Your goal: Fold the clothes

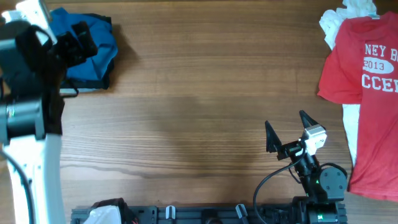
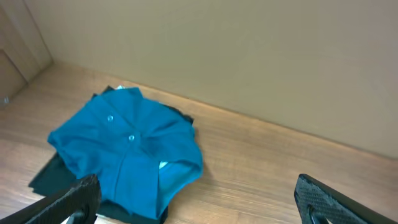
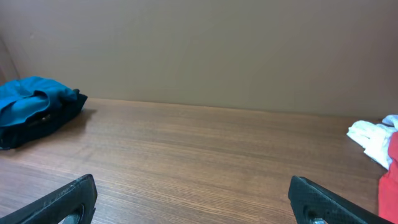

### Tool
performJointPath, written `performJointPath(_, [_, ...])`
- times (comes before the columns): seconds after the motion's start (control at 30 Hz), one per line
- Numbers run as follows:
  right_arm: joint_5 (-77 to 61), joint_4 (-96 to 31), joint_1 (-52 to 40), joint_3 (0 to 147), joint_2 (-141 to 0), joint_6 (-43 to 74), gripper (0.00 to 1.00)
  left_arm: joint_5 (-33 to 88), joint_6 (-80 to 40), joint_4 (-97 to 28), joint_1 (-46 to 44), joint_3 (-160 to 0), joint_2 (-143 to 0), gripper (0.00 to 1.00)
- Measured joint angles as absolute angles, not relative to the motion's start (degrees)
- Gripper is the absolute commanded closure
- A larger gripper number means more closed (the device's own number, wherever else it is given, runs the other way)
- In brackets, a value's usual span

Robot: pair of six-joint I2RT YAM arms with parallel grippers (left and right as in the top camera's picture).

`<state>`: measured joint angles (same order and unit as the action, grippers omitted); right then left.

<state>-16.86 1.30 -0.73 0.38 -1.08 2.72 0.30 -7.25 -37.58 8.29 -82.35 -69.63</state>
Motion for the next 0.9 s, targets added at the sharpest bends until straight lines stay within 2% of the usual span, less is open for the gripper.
performJointPath(0.17, [-16.86, 1.32, -0.73, 0.38, -0.99, 2.72, 0.01, -0.38, -7.25, -37.06, 8.29, -68.29, -58.72, 0.00])
performJointPath(0.27, [-16.86, 1.28, -0.73, 0.38, -0.89, 2.70, 0.01, -2.04, -7.42, -30.94, 7.64, -53.32, -49.60, 0.00])
performJointPath(0.4, [-16.82, 1.30, -0.73, 0.38, -0.89, 2.70, 0.01, -2.76, -7.66, -9.69, 2.90, -33.52, -34.94, 0.00])
performJointPath(0.47, [-16.80, 1.32, -0.73, 0.38, -0.89, 2.70, 0.01, -2.76, -7.66, -4.91, 1.32, -26.70, -29.02, 0.00])
performJointPath(0.63, [-16.69, 1.30, -0.73, 0.38, -0.84, 2.72, 0.00, -2.70, -7.68, -4.67, -0.01, -14.96, -18.83, 0.00])
performJointPath(0.9, [-16.67, 1.32, -0.73, 0.38, -0.84, 2.72, 0.01, -2.70, -7.68, -4.80, -0.01, -9.67, -9.39, 0.00])
